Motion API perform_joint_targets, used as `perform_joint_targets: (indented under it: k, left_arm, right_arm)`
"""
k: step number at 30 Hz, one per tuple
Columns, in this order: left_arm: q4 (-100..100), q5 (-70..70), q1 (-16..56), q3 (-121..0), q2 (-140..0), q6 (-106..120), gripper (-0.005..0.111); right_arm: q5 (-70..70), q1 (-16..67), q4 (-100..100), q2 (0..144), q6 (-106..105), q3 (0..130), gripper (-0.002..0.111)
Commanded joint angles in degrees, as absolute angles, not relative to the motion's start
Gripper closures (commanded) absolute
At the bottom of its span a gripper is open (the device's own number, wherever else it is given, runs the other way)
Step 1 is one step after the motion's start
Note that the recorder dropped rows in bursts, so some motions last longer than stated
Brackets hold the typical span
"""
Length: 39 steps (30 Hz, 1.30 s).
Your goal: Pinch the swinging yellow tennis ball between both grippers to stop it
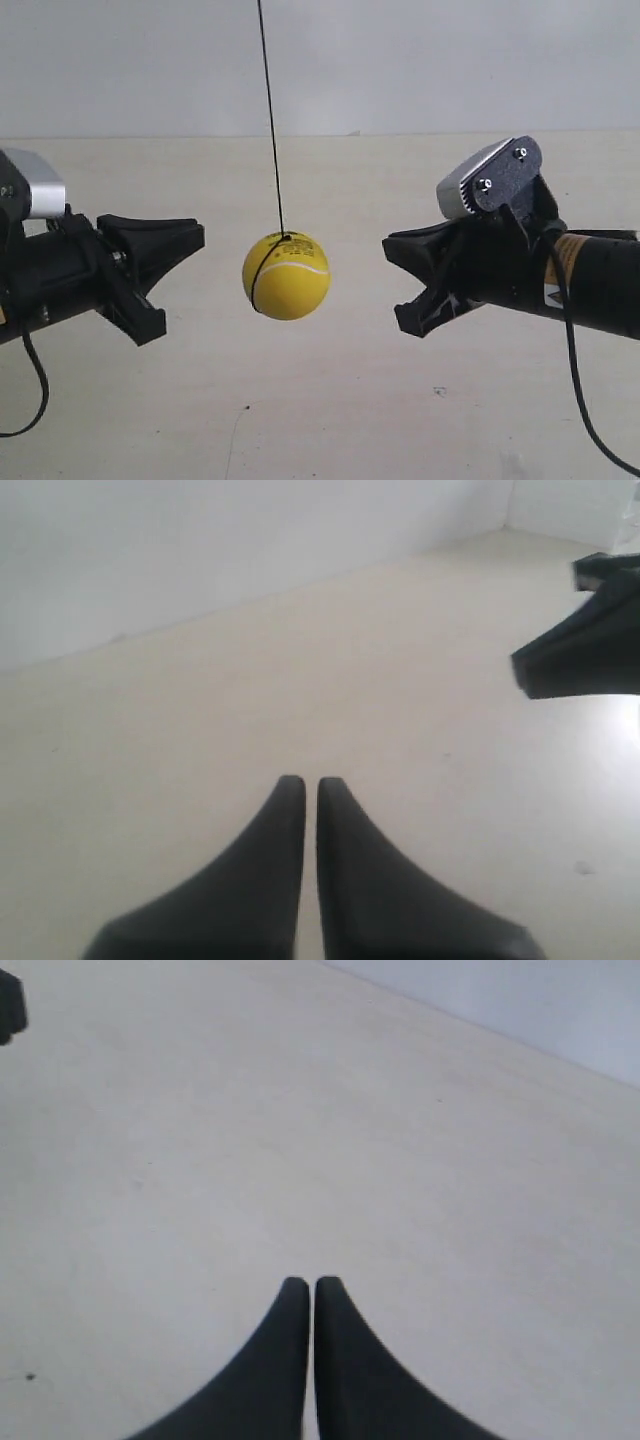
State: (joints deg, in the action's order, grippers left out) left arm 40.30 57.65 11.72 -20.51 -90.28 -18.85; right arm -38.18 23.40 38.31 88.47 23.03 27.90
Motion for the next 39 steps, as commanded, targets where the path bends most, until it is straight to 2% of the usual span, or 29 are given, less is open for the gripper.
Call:
perform_joint_targets:
  k: [1,5,9,22,39]
  left_arm:
    - [28.7,49.8,11.9,-20.6,-90.3,-19.2,0.102]
    - [15.5,38.0,11.9,-20.6,-87.4,-17.8,0.102]
    - [13.9,32.0,11.9,-20.5,-81.9,-16.2,0.102]
    - [7.3,34.0,11.9,-7.6,-52.1,-14.1,0.102]
    - [7.3,13.5,11.9,-6.4,-14.9,-21.7,0.102]
  right_arm:
    - [-31.5,23.4,28.8,87.4,18.7,28.1,0.108]
    - [-18.8,23.4,12.8,79.8,8.7,28.1,0.108]
    - [-15.8,23.4,5.8,73.8,2.2,26.7,0.108]
    - [-18.0,23.4,4.7,50.3,3.7,18.8,0.108]
    - [-8.6,23.4,4.7,20.8,9.8,15.9,0.108]
